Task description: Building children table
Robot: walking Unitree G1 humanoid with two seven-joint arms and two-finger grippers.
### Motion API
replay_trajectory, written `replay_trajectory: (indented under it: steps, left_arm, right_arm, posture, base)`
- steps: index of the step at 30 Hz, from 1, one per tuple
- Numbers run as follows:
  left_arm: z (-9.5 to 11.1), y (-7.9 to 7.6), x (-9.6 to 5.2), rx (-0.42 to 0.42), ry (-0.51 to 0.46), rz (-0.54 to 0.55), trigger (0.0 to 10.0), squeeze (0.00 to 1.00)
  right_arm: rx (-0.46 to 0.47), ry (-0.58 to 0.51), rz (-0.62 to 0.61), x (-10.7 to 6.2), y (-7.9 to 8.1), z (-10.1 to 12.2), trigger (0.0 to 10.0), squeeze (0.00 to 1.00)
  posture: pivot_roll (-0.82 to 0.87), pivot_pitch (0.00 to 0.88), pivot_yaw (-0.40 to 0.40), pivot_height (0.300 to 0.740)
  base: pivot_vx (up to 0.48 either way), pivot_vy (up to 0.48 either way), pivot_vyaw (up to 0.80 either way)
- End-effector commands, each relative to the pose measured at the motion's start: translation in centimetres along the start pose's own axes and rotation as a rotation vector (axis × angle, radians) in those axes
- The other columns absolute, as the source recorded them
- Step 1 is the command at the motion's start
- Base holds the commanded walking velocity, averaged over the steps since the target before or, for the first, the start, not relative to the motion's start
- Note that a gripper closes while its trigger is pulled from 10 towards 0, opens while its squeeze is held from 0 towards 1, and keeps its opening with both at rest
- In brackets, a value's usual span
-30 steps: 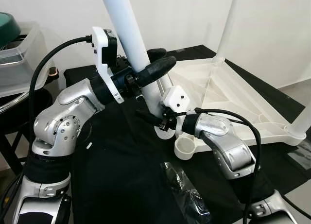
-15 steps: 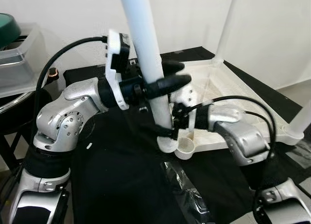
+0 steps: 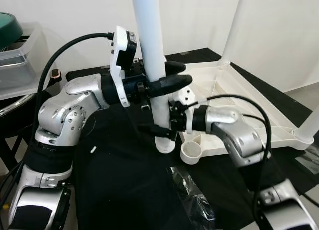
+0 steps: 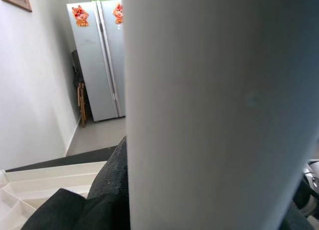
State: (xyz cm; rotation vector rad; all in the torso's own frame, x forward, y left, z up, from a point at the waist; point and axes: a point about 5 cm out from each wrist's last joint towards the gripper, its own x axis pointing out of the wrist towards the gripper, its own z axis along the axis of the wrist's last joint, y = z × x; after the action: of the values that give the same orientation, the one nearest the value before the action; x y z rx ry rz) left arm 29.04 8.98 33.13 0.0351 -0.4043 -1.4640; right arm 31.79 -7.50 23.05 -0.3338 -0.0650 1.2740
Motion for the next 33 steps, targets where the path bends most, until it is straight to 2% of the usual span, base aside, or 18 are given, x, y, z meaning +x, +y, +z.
replay_trajectory:
  steps: [1,14,16,27,33]
  left_arm:
    - [0.8,-3.2,5.0,-0.004,-0.103,-0.302,0.0,0.0]
    - [0.8,-3.2,5.4,-0.01,-0.119,-0.33,0.0,0.0]
    - [0.8,-3.3,5.4,-0.012,-0.121,-0.339,0.0,0.0]
    - [0.7,-3.3,5.6,-0.015,-0.127,-0.348,0.0,0.0]
    - [0.9,-3.0,5.8,0.0,-0.151,-0.323,0.0,0.0]
  right_arm:
    - [-0.05,0.0,0.211,4.4,3.7,0.8,10.0,0.0]
    - [-0.007,0.018,0.226,5.0,4.3,0.1,10.0,0.0]
    - [0.004,-0.002,0.243,5.0,4.5,0.2,0.0,0.0]
    - [0.012,-0.003,0.268,5.1,4.8,0.0,0.0,0.0]
    - [0.011,0.004,0.219,4.9,4.3,-0.1,0.0,0.0]
  posture:
    - [-0.04,0.017,0.002,0.74]
    - [-0.04,0.018,0.0,0.74]
    - [-0.04,0.018,0.002,0.74]
    - [-0.04,0.017,0.003,0.74]
    - [-0.04,0.011,-0.001,0.74]
  base:
    - [0.0,0.0,0.0]
    - [0.0,0.0,0.0]
    - [0.0,0.0,0.0]
    - [0.0,0.0,0.0]
    - [0.0,0.0,0.0]
